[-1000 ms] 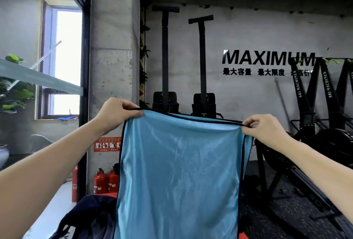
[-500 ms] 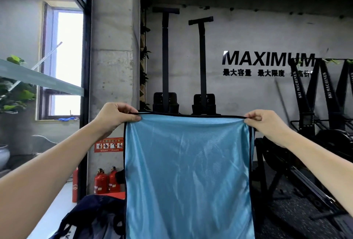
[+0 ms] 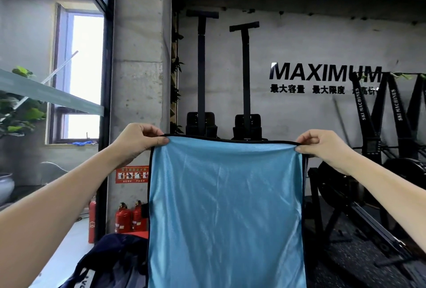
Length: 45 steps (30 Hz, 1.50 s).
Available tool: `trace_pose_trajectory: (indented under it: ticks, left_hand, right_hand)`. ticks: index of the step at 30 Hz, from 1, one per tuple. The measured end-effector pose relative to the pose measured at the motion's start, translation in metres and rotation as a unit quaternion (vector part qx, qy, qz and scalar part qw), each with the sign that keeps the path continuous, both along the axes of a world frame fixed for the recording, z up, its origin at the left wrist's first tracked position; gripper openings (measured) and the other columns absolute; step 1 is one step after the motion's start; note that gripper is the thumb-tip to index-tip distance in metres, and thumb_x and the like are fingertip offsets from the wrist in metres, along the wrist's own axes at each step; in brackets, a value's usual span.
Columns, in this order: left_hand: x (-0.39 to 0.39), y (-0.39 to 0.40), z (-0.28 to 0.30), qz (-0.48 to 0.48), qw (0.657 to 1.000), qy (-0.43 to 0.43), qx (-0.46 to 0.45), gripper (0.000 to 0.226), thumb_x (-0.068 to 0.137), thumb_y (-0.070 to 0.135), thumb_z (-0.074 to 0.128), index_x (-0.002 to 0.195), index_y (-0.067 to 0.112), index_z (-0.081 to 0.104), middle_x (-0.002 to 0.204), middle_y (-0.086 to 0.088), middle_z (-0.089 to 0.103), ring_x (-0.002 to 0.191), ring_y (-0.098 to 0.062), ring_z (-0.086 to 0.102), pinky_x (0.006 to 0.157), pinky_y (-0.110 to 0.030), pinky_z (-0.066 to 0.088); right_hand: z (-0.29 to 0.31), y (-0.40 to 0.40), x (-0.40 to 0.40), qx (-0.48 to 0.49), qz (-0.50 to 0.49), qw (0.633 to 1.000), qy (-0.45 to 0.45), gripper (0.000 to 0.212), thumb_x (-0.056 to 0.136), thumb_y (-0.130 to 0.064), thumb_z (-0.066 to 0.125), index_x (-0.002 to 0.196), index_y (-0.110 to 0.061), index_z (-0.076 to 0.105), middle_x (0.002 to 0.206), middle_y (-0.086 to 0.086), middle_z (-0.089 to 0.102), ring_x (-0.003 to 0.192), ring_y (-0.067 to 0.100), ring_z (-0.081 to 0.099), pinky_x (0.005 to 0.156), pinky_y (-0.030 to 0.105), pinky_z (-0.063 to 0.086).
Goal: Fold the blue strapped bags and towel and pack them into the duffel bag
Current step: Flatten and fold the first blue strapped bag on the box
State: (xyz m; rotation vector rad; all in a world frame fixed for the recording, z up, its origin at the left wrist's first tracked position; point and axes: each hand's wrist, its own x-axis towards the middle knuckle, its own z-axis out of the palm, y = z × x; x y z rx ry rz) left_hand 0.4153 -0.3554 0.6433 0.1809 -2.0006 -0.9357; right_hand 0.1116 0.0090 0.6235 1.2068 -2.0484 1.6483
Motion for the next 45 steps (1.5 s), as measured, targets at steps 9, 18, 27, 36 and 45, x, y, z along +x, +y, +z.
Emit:
trace_pose_trajectory:
  ticks: [9, 18, 27, 36, 45]
  left_hand:
    - [-0.008, -0.015, 0.001, -0.008, 0.999, 0.01, -0.05, 0.025, 0.085, 0.002, 0.075, 0.075, 0.024, 0.07, 0.081, 0.002, 0.066, 0.08, -0.01, 0.061, 0.079, -0.02, 0.047]
    - [-0.041, -0.048, -0.003, 0.003, 0.989, -0.12, -0.084, 0.042, 0.096, -0.005, 0.056, 0.086, 0.025, 0.083, 0.097, 0.01, 0.077, 0.098, -0.002, 0.069, 0.086, -0.011, 0.05]
    - [-0.157, -0.129, -0.01, 0.081, 0.897, -0.359, -0.245, 0.034, 0.088, 0.006, 0.07, 0.08, 0.037, 0.082, 0.081, 0.028, 0.072, 0.084, 0.008, 0.064, 0.076, -0.006, 0.042]
    - [-0.281, -0.182, 0.02, 0.217, 0.941, -0.116, -0.231, 0.048, 0.085, -0.016, 0.044, 0.106, 0.01, 0.078, 0.11, -0.007, 0.074, 0.108, -0.02, 0.065, 0.097, -0.02, 0.044]
    - [-0.267, -0.177, 0.005, 0.205, 0.957, -0.006, -0.207, 0.055, 0.079, -0.018, 0.039, 0.102, 0.012, 0.079, 0.106, -0.002, 0.074, 0.103, -0.015, 0.064, 0.1, -0.02, 0.043]
  right_hand:
    - [0.005, -0.007, -0.011, 0.138, -0.009, 0.986, 0.096, 0.038, 0.091, 0.004, 0.061, 0.07, -0.024, 0.076, 0.089, 0.016, 0.074, 0.095, 0.046, 0.062, 0.094, 0.044, 0.051]
    - [0.005, -0.044, -0.044, 0.203, 0.045, 0.976, 0.061, 0.04, 0.092, 0.001, 0.06, 0.092, -0.033, 0.081, 0.075, 0.006, 0.059, 0.07, 0.033, 0.039, 0.062, 0.031, 0.043]
    - [0.001, -0.141, -0.135, 0.289, -0.053, 0.947, 0.126, 0.034, 0.087, 0.001, 0.064, 0.094, -0.029, 0.078, 0.046, -0.014, 0.052, 0.04, 0.006, 0.037, 0.046, 0.011, 0.032]
    - [0.038, -0.233, -0.223, 0.215, -0.264, 0.917, 0.209, 0.044, 0.084, 0.014, 0.042, 0.109, -0.004, 0.074, 0.113, 0.021, 0.069, 0.098, 0.038, 0.064, 0.085, 0.043, 0.056]
    - [-0.003, -0.219, -0.206, 0.049, -0.25, 0.944, 0.209, 0.038, 0.094, -0.001, 0.046, 0.116, -0.015, 0.073, 0.122, 0.005, 0.07, 0.108, 0.028, 0.064, 0.093, 0.037, 0.051]
